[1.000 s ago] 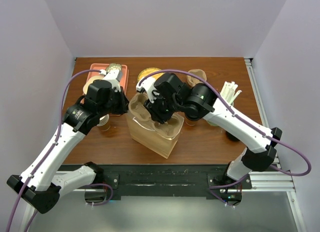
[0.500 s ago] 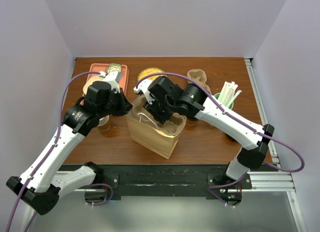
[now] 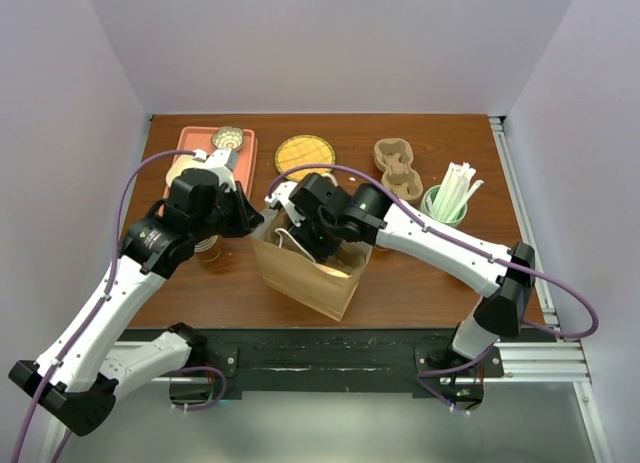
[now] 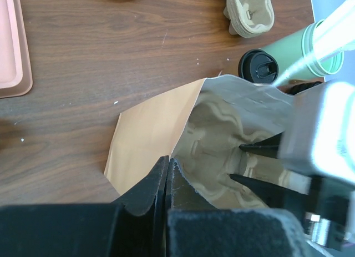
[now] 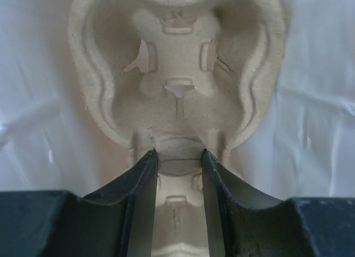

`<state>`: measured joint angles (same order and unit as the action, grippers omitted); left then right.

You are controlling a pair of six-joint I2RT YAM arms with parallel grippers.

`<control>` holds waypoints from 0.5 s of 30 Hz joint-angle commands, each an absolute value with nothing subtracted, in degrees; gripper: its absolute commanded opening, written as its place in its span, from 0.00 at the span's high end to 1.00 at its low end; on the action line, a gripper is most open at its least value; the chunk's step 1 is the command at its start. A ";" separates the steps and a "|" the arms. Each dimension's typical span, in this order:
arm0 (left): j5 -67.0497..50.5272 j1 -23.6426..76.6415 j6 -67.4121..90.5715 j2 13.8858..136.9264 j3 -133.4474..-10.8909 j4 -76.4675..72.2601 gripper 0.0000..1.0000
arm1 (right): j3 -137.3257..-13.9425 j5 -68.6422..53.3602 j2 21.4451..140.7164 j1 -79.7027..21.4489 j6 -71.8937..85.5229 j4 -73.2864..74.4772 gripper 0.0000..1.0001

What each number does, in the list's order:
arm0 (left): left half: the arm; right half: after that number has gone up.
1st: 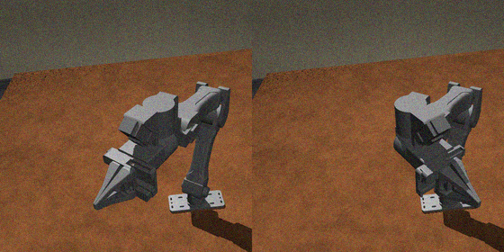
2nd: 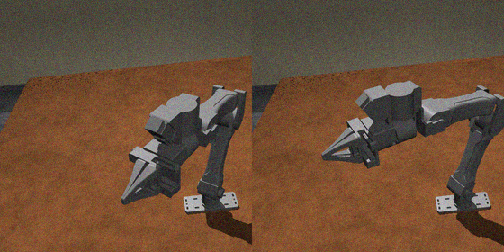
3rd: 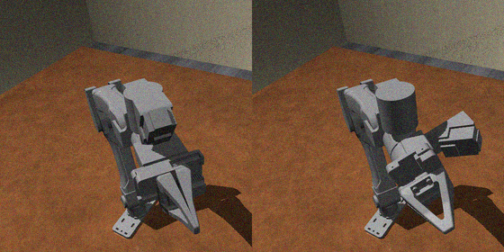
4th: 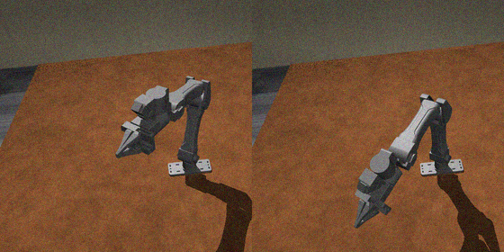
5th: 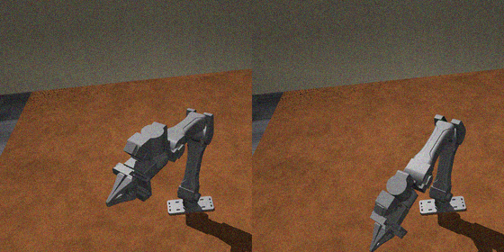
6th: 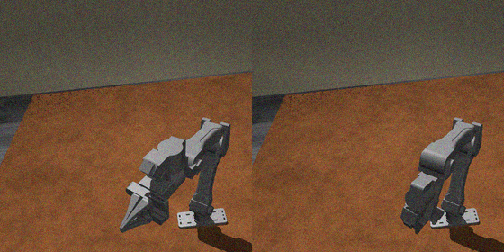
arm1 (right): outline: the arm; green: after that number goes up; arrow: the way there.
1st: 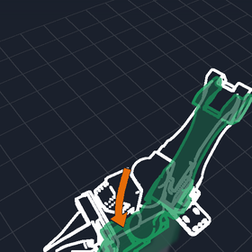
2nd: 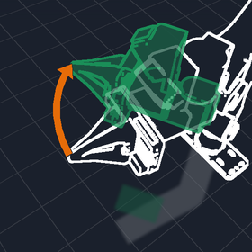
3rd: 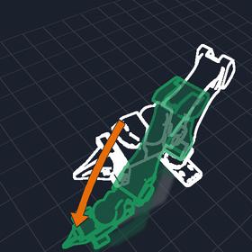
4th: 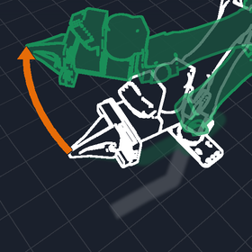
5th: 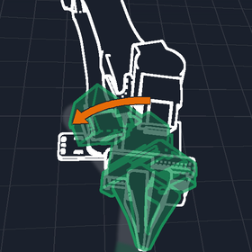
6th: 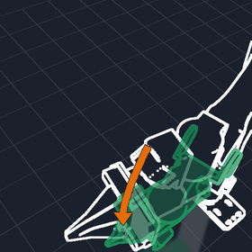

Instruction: Pack the takeout coffee

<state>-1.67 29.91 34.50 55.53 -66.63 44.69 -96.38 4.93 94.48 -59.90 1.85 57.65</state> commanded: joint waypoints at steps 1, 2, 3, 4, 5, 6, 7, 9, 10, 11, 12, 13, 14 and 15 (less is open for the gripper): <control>-0.35 29.79 35.24 54.75 -67.50 45.70 1.00 | -95.19 3.25 91.76 -60.03 0.71 56.69 0.83; -0.26 29.79 35.16 54.76 -67.76 45.79 1.00 | -95.19 3.16 91.58 -60.03 0.36 56.69 0.83; -0.26 29.79 35.16 54.76 -67.85 45.88 1.00 | -95.19 3.08 91.41 -60.03 0.35 56.69 0.83; -0.35 29.79 35.07 54.67 -68.03 46.05 1.00 | -95.27 3.08 91.41 -60.03 0.26 56.69 0.83; -0.44 29.79 35.07 54.67 -68.03 46.05 0.98 | -95.27 2.90 91.49 -60.03 0.35 56.78 0.83; -0.53 29.79 34.98 54.49 -68.03 46.05 0.93 | -95.10 2.73 91.67 -60.03 0.35 56.60 0.83; -0.53 29.79 34.89 54.23 -68.11 46.05 0.91 | -94.66 2.90 91.84 -60.03 0.35 56.25 0.83; -0.27 29.79 34.46 53.88 -68.20 46.40 0.89 | -94.57 2.90 92.20 -60.03 0.26 56.25 0.83; -0.09 29.71 34.19 53.62 -68.64 46.67 0.88 | -94.05 2.81 92.55 -60.03 0.35 56.16 0.83; -0.17 29.71 34.02 53.70 -68.82 46.93 0.87 | -93.78 2.64 92.55 -60.12 0.35 55.81 0.82; -0.18 29.79 33.40 53.70 -69.08 47.46 0.87 | -93.43 2.64 92.64 -60.03 0.35 55.55 0.82; -0.18 29.79 33.22 53.61 -69.52 47.63 0.86 | -92.99 2.64 92.81 -60.03 -1.30 55.11 0.81; -0.09 29.71 33.14 53.61 -69.61 47.81 0.85 | -92.90 2.55 92.99 -60.03 -1.32 54.93 0.79; -0.17 29.79 32.87 53.53 -69.61 47.90 0.84 | -92.73 2.29 93.25 -60.03 -1.49 54.76 0.79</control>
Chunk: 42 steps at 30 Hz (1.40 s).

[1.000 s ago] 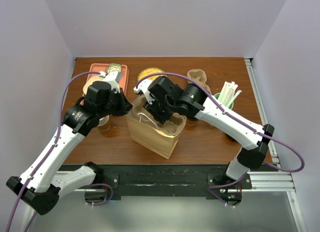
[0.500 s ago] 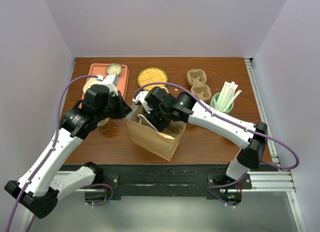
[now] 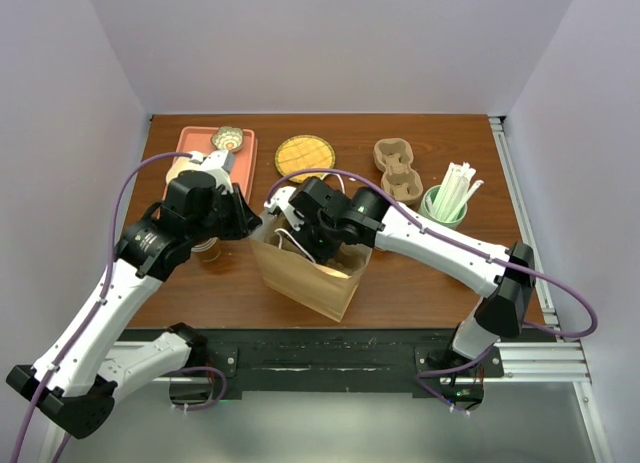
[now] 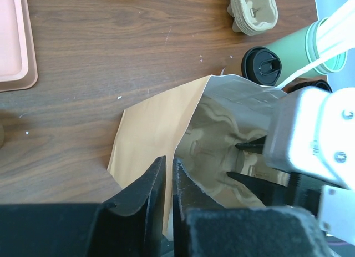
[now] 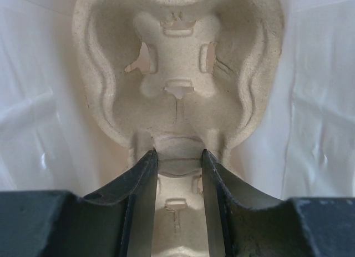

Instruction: Pack the takeout coffee

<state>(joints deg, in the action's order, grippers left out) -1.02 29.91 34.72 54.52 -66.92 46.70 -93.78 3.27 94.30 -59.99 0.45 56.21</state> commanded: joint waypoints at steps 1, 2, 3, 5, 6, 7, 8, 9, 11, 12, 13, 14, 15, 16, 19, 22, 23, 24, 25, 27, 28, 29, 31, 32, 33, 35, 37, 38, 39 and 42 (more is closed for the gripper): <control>-0.18 29.79 32.87 53.26 -69.70 47.90 0.83 | -92.64 1.94 93.60 -60.03 -1.84 54.76 0.78; -0.18 29.79 32.78 53.17 -69.78 47.90 0.82 | -92.72 1.59 94.39 -60.03 -2.11 54.93 0.77; -0.18 29.79 32.70 53.09 -69.79 47.99 0.82 | -92.81 1.32 94.83 -60.03 -2.37 55.11 0.77; -0.18 29.79 32.26 53.09 -69.79 47.99 0.87 | -92.90 1.41 96.06 -60.03 -2.55 55.11 0.76; -0.18 29.71 31.73 53.26 -69.79 47.99 0.92 | -92.90 1.49 96.24 -60.03 -2.55 55.02 0.76; -0.18 29.79 31.38 53.61 -70.13 48.08 0.97 | -92.73 1.49 96.33 -60.03 -2.46 54.41 0.76; -0.09 29.79 31.12 53.61 -70.40 47.99 1.00 | -92.55 1.41 96.59 -59.94 -2.46 54.06 0.77; -0.17 29.71 30.85 53.70 -70.66 47.99 1.00 | -92.37 1.84 96.68 -60.03 -2.20 53.62 0.77; -0.44 29.79 31.11 53.00 -71.80 47.64 1.00 | -91.32 1.76 96.85 -60.03 -2.20 52.56 0.77; -0.61 29.79 31.37 52.30 -72.07 46.94 1.00 | -90.88 1.93 97.20 -60.12 -2.11 52.30 0.77; -1.05 29.79 31.55 51.95 -72.24 46.67 1.00 | -90.27 2.02 97.29 -60.03 -2.02 51.77 0.77; -1.32 29.71 31.73 51.77 -72.25 46.58 1.00 | -89.92 1.93 97.29 -60.03 -2.02 51.42 0.75; -1.32 29.79 32.34 51.42 -72.16 46.67 1.00 | -89.56 2.02 97.38 -60.03 -1.93 51.07 0.71; -1.75 29.71 32.43 51.33 -71.81 46.67 1.00 | -89.47 2.37 97.38 -60.03 -1.76 50.72 0.67; -1.93 29.79 32.87 51.15 -70.84 47.28 0.91 | -91.92 2.55 97.30 -60.03 -1.50 51.85 0.56; -1.41 29.79 33.05 50.80 -70.93 48.69 0.75 | -96.57 2.72 96.95 -60.03 -1.06 53.60 0.44; -1.06 29.79 32.87 50.71 -71.10 49.21 0.70 | -98.07 2.90 96.86 -60.03 -0.88 54.31 0.38; -0.62 29.79 32.70 50.54 -71.28 50.26 0.67 | -99.48 2.90 96.77 -60.12 -0.44 55.19 0.35; -0.18 29.79 32.61 50.36 -71.89 50.88 0.62 | -102.19 2.90 96.33 -60.03 -0.44 56.24 0.32; 2.63 29.79 32.43 50.54 -72.42 52.81 0.50 | -104.23 3.16 95.80 -60.03 2.71 56.60 0.31; 3.94 29.79 32.17 50.80 -72.94 53.26 0.49 | -105.98 3.51 95.63 -60.03 3.51 57.04 0.30; 4.30 29.79 30.95 51.06 -73.21 53.26 0.48 | -106.87 3.95 95.28 -60.03 4.21 57.21 0.30; 5.53 29.79 30.06 51.94 -73.83 53.18 0.46 | -109.84 6.06 95.36 -59.94 6.85 58.79 0.30; 5.80 29.71 29.01 52.29 -74.18 52.91 0.45 | -110.99 6.93 95.36 -59.94 7.81 59.49 0.30; 5.71 29.79 28.48 53.17 -75.05 52.04 0.44 | -113.27 8.68 95.36 -59.94 10.26 60.89 0.30; 4.66 29.79 26.38 54.14 -76.02 50.20 0.41 | -115.83 10.54 94.93 -59.94 13.08 62.48 0.30; 2.13 29.71 24.36 55.45 -76.90 48.79 0.38 | -119.96 12.48 94.31 -60.03 17.48 64.59 0.30; 1.41 29.79 22.78 55.89 -77.08 47.65 0.37 | -121.10 12.83 93.87 -59.94 18.80 64.95 0.30; 0.28 29.79 21.98 56.68 -77.17 47.11 0.37 | -122.85 13.09 92.39 -59.94 20.98 65.04 0.30; -2.98 29.79 18.82 58.62 -76.90 45.09 0.35 | -124.27 15.55 88.88 -59.94 25.64 64.60 0.30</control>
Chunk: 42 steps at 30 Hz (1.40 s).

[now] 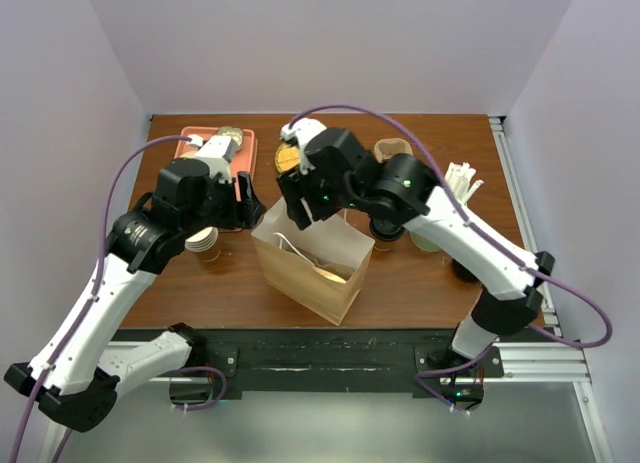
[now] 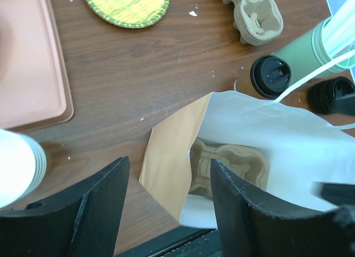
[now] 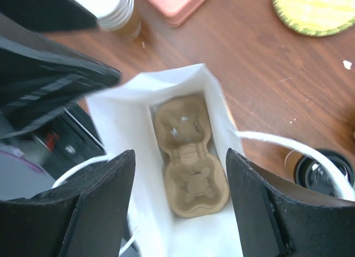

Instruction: Pack the takeout coffee

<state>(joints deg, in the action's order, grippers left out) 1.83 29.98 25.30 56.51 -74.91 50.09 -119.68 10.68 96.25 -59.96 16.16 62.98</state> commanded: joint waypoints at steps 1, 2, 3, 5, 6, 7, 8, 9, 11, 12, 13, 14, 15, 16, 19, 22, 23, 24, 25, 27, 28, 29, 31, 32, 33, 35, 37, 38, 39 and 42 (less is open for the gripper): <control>-3.42 29.79 17.94 59.32 -76.90 44.74 0.35 | -124.19 16.95 87.73 -59.94 26.97 64.34 0.29; -3.86 29.88 16.71 60.46 -76.90 44.13 0.35 | -123.93 17.22 86.76 -60.03 29.51 64.34 0.29; -3.78 29.97 16.35 60.90 -76.90 43.95 0.35 | -122.79 17.40 84.66 -59.94 30.58 63.73 0.30; -3.34 30.06 15.91 62.22 -76.55 42.90 0.37 | -121.04 18.28 82.54 -59.94 32.60 63.11 0.30; -1.77 30.15 16.08 62.66 -76.64 42.46 0.39 | -118.07 18.37 81.31 -60.03 34.00 61.63 0.29; -1.67 30.06 15.91 62.84 -76.55 41.76 0.43 | -116.30 18.11 79.12 -60.03 34.27 60.57 0.29; -2.19 30.06 15.56 62.93 -76.38 39.49 0.45 | -114.80 18.02 78.06 -59.94 34.28 59.69 0.29; -2.89 30.15 15.38 63.19 -76.38 38.59 0.49 | -113.22 18.37 77.52 -60.03 34.45 59.16 0.29; -5.09 30.49 14.25 64.76 -77.25 37.53 0.57 | -112.94 19.85 76.82 -59.85 34.63 59.50 0.29; -7.01 31.02 14.06 65.47 -77.69 37.88 0.59 | -113.72 20.56 76.82 -59.94 34.45 60.72 0.29; -8.42 31.46 13.54 66.17 -77.96 38.23 0.60 | -114.25 21.61 77.08 -59.85 34.45 61.52 0.29; -9.22 32.25 13.54 66.88 -78.13 39.10 0.60 | -114.69 22.58 77.17 -59.85 34.63 62.48 0.29; -9.49 32.60 13.80 66.97 -78.05 39.63 0.62 | -115.31 24.50 77.25 -59.94 34.72 64.32 0.29; -9.75 32.87 13.97 66.89 -77.70 39.99 0.62 | -115.57 25.57 77.17 -59.85 34.98 65.29 0.28; -10.37 33.22 13.45 66.45 -77.08 42.27 0.60 | -115.05 28.73 76.91 -59.85 36.38 68.29 0.28; -9.14 33.31 13.45 66.71 -77.17 43.41 0.67 | -112.94 30.14 75.68 -59.85 36.91 68.03 0.28; -8.71 33.22 13.62 66.88 -77.25 43.50 0.72 | -112.24 30.49 75.33 -59.94 36.91 67.94 0.28; -7.66 33.31 13.80 67.15 -77.34 43.77 0.86 | -112.06 30.93 75.32 -59.85 36.91 67.94 0.28; -7.12 33.22 14.41 67.41 -77.60 44.12 0.93 | -111.80 31.81 75.15 -59.85 36.83 67.85 0.28; -3.36 33.22 16.16 67.50 -78.48 44.38 1.00 | -111.10 32.60 75.15 -59.77 36.21 67.50 0.28; -1.51 33.14 19.39 67.41 -78.83 45.34 1.00 | -110.92 33.39 75.32 -59.77 35.86 67.41 0.28; -0.19 33.22 21.25 67.41 -79.53 46.05 1.00 | -110.74 33.75 75.41 -59.77 35.16 67.15 0.28; 4.65 33.13 26.07 66.98 -79.98 47.98 1.00 | -111.09 34.10 75.94 -59.41 34.37 66.97 0.28; 5.53 33.13 27.67 66.71 -80.07 48.51 1.00 | -111.79 34.19 76.29 -59.24 33.93 67.23 0.28; 7.10 33.13 29.08 66.45 -80.07 49.04 1.00 | -112.14 34.02 76.90 -58.89 33.75 67.32 0.28; 8.43 32.78 31.99 65.57 -80.16 50.79 1.00 | -113.11 33.84 77.43 -58.89 33.75 68.20 0.28; 9.75 32.52 32.87 65.39 -80.24 52.46 1.00 | -112.85 34.01 77.69 -58.80 34.01 68.90 0.28; 10.28 32.43 32.87 65.48 -80.24 53.08 1.00 | -112.07 34.27 77.61 -58.80 34.71 69.69 0.28; 11.41 32.34 32.96 65.48 -80.16 53.69 1.00 | -111.45 34.89 77.43 -58.62 34.98 69.87 0.28; 12.39 32.08 33.40 65.30 -79.28 54.40 1.00 | -109.08 37.17 76.56 -57.49 35.51 71.01 0.28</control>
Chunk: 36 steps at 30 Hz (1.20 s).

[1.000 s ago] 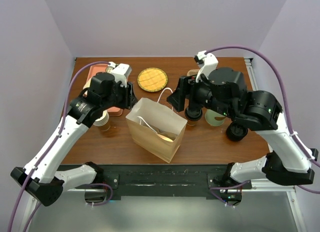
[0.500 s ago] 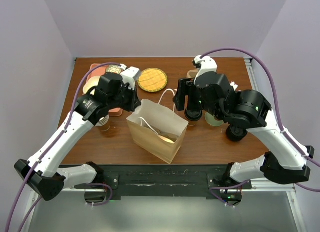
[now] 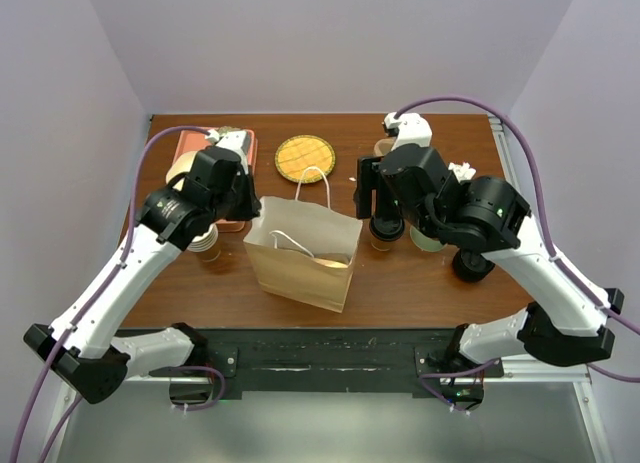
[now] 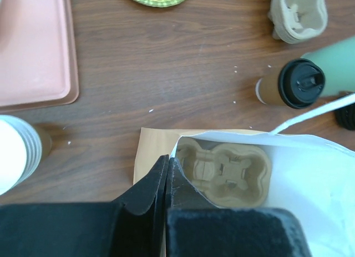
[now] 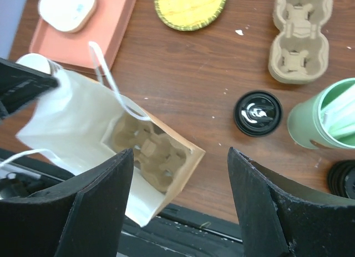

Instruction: Pack the takeout coffee

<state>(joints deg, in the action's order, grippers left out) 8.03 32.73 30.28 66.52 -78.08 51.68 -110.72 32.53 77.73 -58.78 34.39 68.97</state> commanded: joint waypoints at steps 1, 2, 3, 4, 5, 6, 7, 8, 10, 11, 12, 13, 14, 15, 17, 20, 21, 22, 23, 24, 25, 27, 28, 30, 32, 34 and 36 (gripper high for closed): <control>12.74 31.99 34.09 65.13 -79.10 54.84 1.00 | -108.72 37.79 76.47 -56.87 35.42 71.36 0.28; 13.35 31.91 34.62 64.87 -79.10 55.10 1.00 | -107.94 37.88 76.20 -54.95 34.81 71.28 0.29; 14.58 31.99 35.24 64.60 -79.10 55.19 1.00 | -107.58 35.88 76.11 -53.10 34.20 71.02 0.29; 15.20 31.73 35.33 63.90 -78.84 55.80 1.00 | -107.40 33.42 76.11 -50.65 32.19 70.58 0.29; 15.73 31.64 35.33 63.64 -78.75 56.16 1.00 | -107.49 31.31 76.55 -45.75 31.21 69.71 0.29; 15.82 31.29 34.81 63.55 -78.58 56.42 1.00 | -107.93 29.64 76.99 -44.14 30.33 69.52 0.29; 15.21 30.77 34.37 63.54 -78.49 56.86 1.00 | -108.71 28.92 77.60 -43.34 28.58 69.43 0.29; 14.60 30.67 34.02 63.54 -78.57 56.87 0.99 | -110.72 29.09 79.26 -42.72 27.96 69.96 0.29; 12.58 30.67 33.14 63.02 -78.75 56.34 0.85 | -112.84 29.18 81.03 -42.37 27.42 70.84 0.29; 11.70 30.59 32.70 62.76 -78.84 55.90 0.69 | -113.63 28.92 81.82 -42.10 27.60 71.54 0.29; 10.47 30.59 32.17 62.49 -79.01 55.55 0.64 | -113.47 28.74 82.70 -42.10 27.60 71.63 0.28; 10.11 30.67 31.99 62.06 -79.27 55.29 0.59 | -112.68 28.74 82.88 -41.93 27.68 71.46 0.28; 9.67 30.67 31.64 62.05 -79.28 55.11 0.51 | -109.72 27.96 82.88 -41.31 27.51 70.32 0.28; 8.71 30.59 31.29 62.05 -79.36 55.11 0.49 | -107.95 27.17 82.71 -40.61 27.42 69.44 0.28; 7.04 30.67 31.11 62.23 -78.75 54.93 0.48 | -102.87 24.19 82.71 -37.46 26.28 66.29 0.28; 5.46 30.67 30.85 62.05 -75.86 53.88 0.47 | -98.45 20.75 84.28 -32.28 23.12 63.29 0.28; 5.19 30.67 30.50 62.14 -75.07 53.35 0.48 | -98.26 19.35 84.98 -31.47 22.42 63.19 0.28; 4.92 30.67 30.24 62.75 -74.28 53.35 0.48 | -98.35 18.64 86.73 -30.68 21.11 63.19 0.28; 4.83 30.59 29.89 63.10 -74.27 53.52 0.51 | -98.44 17.94 87.44 -30.06 20.48 63.45 0.28; 4.92 30.67 29.10 63.37 -74.35 54.05 0.52 | -98.26 16.19 88.06 -30.06 19.96 63.46 0.28; 5.18 30.67 28.92 63.89 -74.96 54.40 0.53 | -97.04 15.13 88.33 -29.88 18.99 63.11 0.28; 5.36 30.67 27.61 63.81 -75.58 54.58 0.55 | -95.02 13.72 88.33 -29.80 18.46 61.00 0.27; 5.36 30.67 27.16 63.63 -75.93 54.58 0.56 | -92.75 11.97 88.16 -29.45 17.59 59.78 0.27; 5.27 30.67 26.29 63.54 -76.37 54.84 0.56 | -91.32 9.41 88.68 -28.65 16.27 57.40 0.27; 5.27 30.59 25.84 63.46 -76.73 55.11 0.52 | -90.44 6.95 89.91 -28.48 14.24 56.52 0.27; 5.10 30.67 25.32 63.11 -76.90 55.46 0.49 | -90.61 5.89 92.01 -28.48 12.84 56.43 0.27; 5.36 30.67 25.22 62.84 -77.08 55.81 0.48 | -90.62 5.63 93.85 -28.48 12.13 56.69 0.27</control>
<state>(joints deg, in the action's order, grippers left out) 5.87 30.85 27.38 64.18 -74.74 55.64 -90.63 9.37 91.26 -28.80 16.23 59.86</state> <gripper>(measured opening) 0.510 0.728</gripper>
